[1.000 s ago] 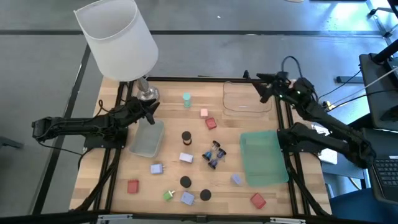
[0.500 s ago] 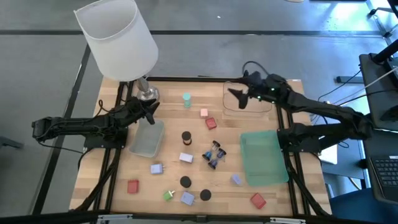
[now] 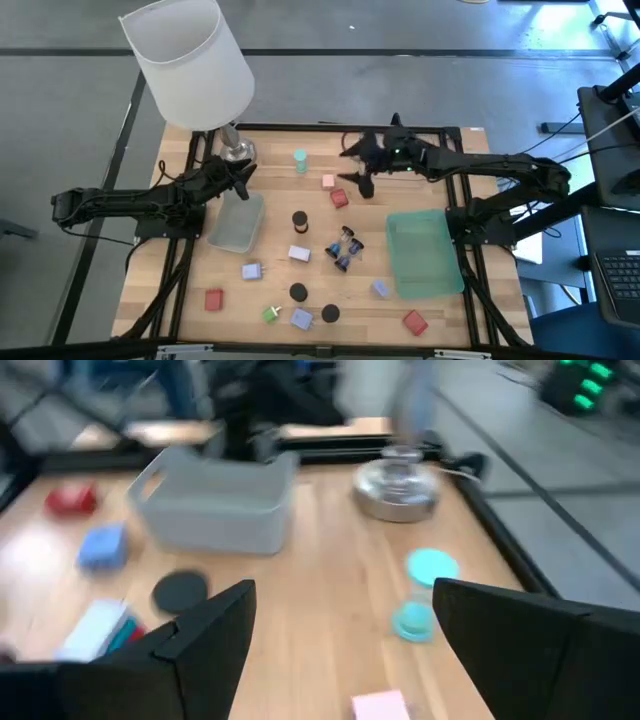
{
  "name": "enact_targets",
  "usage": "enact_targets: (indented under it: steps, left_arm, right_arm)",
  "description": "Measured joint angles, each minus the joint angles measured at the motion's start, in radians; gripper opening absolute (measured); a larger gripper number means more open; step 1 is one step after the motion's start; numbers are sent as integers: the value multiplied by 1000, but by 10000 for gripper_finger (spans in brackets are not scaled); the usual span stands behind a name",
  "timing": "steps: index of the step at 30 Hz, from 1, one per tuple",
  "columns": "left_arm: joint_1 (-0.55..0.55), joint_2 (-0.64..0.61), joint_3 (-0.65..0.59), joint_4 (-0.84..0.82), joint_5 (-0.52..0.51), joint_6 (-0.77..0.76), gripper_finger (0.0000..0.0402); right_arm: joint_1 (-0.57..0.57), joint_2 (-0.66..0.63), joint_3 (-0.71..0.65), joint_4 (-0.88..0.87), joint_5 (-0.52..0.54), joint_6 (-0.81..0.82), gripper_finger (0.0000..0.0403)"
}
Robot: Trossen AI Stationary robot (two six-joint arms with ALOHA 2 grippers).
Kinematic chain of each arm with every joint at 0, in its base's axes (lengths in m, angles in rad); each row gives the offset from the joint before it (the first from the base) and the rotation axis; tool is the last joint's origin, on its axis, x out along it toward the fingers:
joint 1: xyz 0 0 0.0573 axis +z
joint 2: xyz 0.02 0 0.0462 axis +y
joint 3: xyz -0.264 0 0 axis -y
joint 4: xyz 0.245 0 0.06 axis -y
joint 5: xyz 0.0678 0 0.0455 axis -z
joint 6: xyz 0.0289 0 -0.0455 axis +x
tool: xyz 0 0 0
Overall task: Pick & Place Office items
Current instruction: Put the middle red charger adapter into the green bin
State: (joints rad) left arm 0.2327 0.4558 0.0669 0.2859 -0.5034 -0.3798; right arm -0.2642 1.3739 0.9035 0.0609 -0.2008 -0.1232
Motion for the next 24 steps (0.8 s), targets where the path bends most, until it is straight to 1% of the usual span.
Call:
enact_targets:
  steps: [2,4,8,10,15,17,20,22,24]
  left_arm:
    - [0,0,0,0,0,0,143]
    - [0,0,0,0,0,0,143]
    - [0,0,0,0,0,0,143]
    - [0,0,0,0,0,0,143]
    - [0,0,0,0,0,0,143]
    - [0,0,0,0,0,0,143]
    - [0,0,0,0,0,0,143]
    - [0,0,0,0,0,0,143]
    - [0,0,0,0,0,0,143]
  right_arm:
    - [13,24,0,2,-14,-51,307]
    - [18,46,0,-1,-22,-58,307]
    - [27,82,0,5,-13,73,307]
    - [43,99,0,4,56,157,307]
    - [115,110,0,2,305,306,307]
    - [149,110,2,-2,378,379,307]
    - [187,111,38,-73,417,494,307]
    - [204,112,73,-159,447,561,307]
    - [215,112,110,-250,452,597,307]
